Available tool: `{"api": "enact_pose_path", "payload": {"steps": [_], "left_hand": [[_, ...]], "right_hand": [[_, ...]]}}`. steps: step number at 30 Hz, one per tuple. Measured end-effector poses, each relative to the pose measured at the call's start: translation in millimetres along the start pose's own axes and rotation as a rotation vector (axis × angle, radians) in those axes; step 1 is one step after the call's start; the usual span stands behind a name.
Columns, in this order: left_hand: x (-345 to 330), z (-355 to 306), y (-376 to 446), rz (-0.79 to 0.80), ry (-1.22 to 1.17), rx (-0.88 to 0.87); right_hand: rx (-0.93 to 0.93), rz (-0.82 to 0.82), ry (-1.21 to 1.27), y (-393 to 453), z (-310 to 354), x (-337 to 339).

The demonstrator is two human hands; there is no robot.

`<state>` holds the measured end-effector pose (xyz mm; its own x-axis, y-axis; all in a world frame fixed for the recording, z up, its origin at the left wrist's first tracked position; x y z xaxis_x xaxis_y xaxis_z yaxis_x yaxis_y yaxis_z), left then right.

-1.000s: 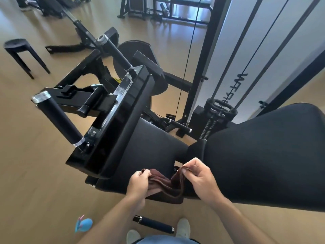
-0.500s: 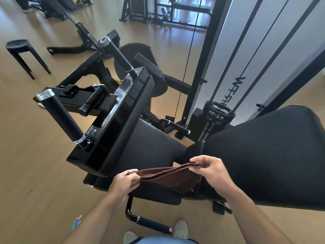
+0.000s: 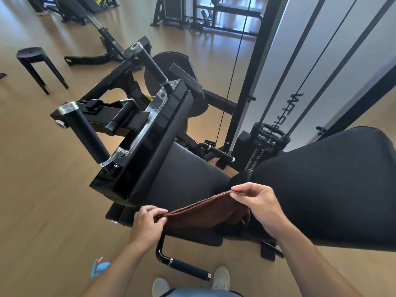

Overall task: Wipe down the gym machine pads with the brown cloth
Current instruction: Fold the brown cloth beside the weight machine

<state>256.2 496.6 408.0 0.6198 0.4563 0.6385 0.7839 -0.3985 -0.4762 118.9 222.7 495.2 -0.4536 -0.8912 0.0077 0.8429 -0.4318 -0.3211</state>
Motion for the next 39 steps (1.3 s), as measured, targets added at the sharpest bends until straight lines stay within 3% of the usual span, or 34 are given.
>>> {"api": "enact_pose_path", "payload": {"steps": [3, 7, 13, 18, 22, 27, 30, 35, 39], "left_hand": [[-10, -45, -14, 0.153, 0.019, -0.235], [-27, -119, -31, 0.434, -0.306, -0.408], [-19, -146, -36, 0.350, -0.448, -0.460], [-13, -156, -45, 0.314, -0.461, -0.467], [0, -155, -50, 0.281, -0.517, -0.432], [18, -150, -47, 0.164, -0.540, -0.406], [32, -140, -39, 0.016, -0.500, -0.384], [44, -118, -27, -0.147, -0.385, -0.311], [41, -102, -24, -0.189, -0.418, -0.237]], "right_hand": [[0.035, 0.216, -0.187, -2, 14, -25], [0.113, 0.279, -0.296, 0, 25, -43], [0.165, 0.227, -0.053, -1, 18, -15], [-0.033, 0.541, -0.052, -6, -38, -25], [-0.102, 0.632, -0.258, -13, -72, -36], [-0.224, 0.546, -0.454, -4, -111, -24], [-0.284, 0.409, -0.321, -1, -126, -4], [-0.194, 0.138, -0.026, 7, -108, 35], [-0.187, 0.105, -0.090, 15, -100, 57]]}}
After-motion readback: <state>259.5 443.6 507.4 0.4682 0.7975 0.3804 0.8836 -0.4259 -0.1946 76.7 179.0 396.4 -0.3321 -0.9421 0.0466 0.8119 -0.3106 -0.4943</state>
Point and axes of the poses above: each hand's wrist, its own y-axis towards the middle knuckle, its own x-axis out of the back of the hand, z = x × y, the point moved 4 cm from there along y, towards the middle knuckle, and after that the axes turned 8 degrees about z, right-handed, at the moved point
